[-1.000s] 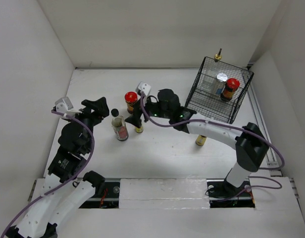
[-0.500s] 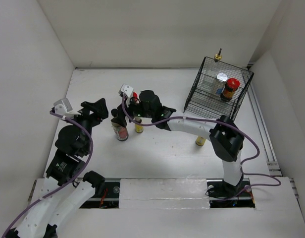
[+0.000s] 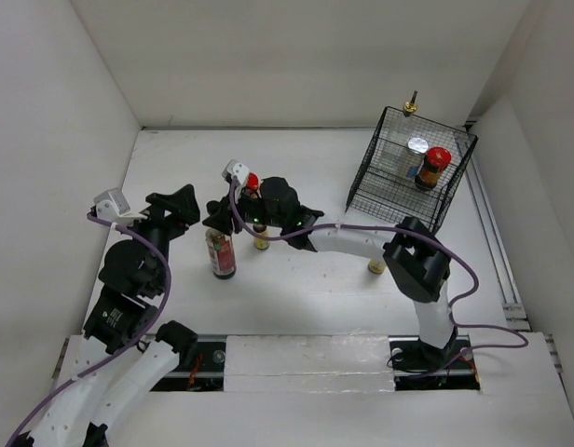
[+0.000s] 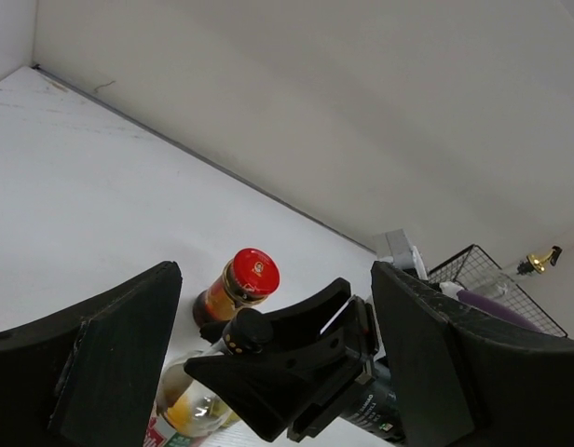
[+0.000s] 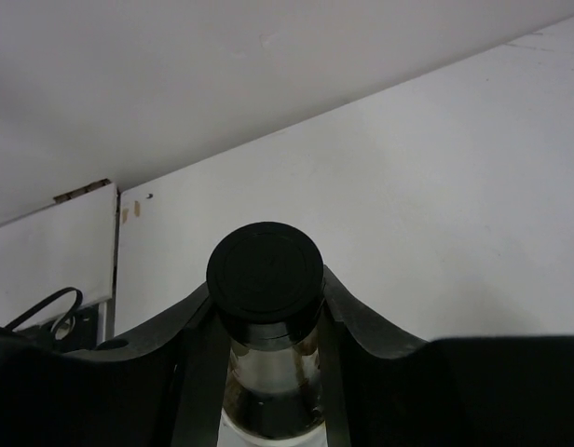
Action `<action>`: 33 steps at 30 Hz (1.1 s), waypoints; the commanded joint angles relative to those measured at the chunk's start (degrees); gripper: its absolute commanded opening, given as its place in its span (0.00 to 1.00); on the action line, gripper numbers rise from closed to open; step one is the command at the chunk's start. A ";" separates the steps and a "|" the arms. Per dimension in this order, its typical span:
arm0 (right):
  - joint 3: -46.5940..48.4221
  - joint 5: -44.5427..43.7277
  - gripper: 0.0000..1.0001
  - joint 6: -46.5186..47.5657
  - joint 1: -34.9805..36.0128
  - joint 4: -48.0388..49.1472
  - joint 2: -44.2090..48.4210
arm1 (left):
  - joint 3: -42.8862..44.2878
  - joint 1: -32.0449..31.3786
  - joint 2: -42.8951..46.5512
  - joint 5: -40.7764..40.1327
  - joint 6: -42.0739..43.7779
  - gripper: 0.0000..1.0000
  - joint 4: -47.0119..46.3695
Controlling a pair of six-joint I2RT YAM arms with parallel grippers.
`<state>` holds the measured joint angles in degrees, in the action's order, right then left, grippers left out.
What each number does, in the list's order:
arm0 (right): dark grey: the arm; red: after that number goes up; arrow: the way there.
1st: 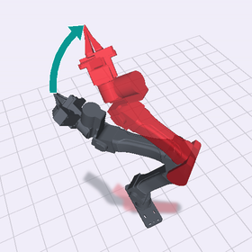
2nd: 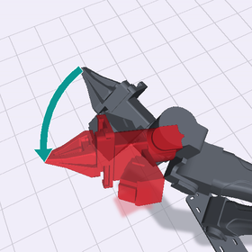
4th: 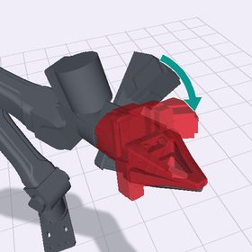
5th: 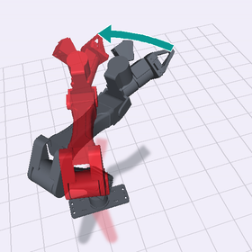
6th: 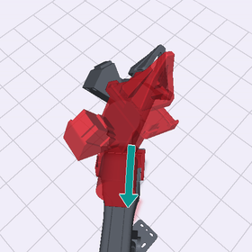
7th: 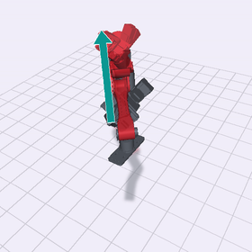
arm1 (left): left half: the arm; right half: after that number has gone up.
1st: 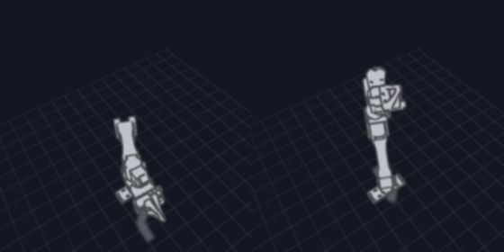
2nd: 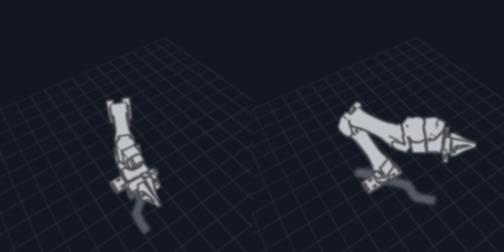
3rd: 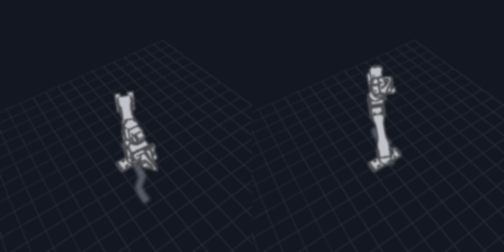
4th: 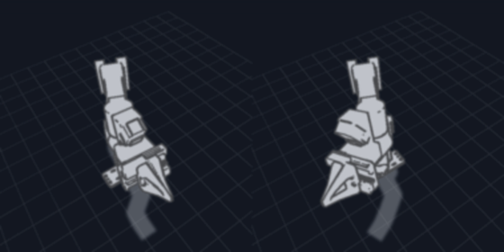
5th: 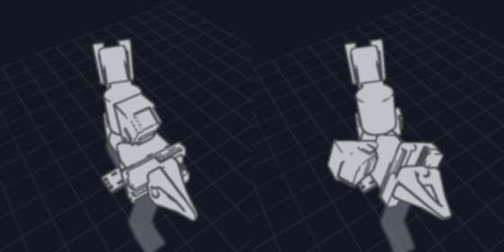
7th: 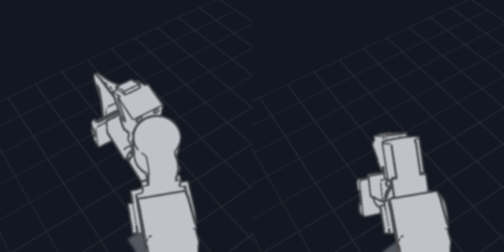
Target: Organize the condiment bottles
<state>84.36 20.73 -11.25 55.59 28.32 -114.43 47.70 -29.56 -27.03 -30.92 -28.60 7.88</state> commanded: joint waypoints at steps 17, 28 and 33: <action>-8.58 -17.38 0.15 -1.24 -18.75 4.74 33.21 | 0.46 -0.15 0.05 2.43 0.30 0.79 -2.52; -4.74 -30.14 0.15 9.84 -33.17 -8.19 39.29 | 0.46 -0.15 0.22 4.55 0.91 0.79 -3.75; -2.09 -30.57 0.15 10.98 -37.92 -10.39 37.00 | 0.46 -0.15 -0.31 5.08 0.91 0.79 -3.75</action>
<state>76.29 -7.49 -1.96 19.62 10.74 -78.52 47.70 -29.56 -27.20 -26.79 -28.58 7.07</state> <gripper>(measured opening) 0.422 0.786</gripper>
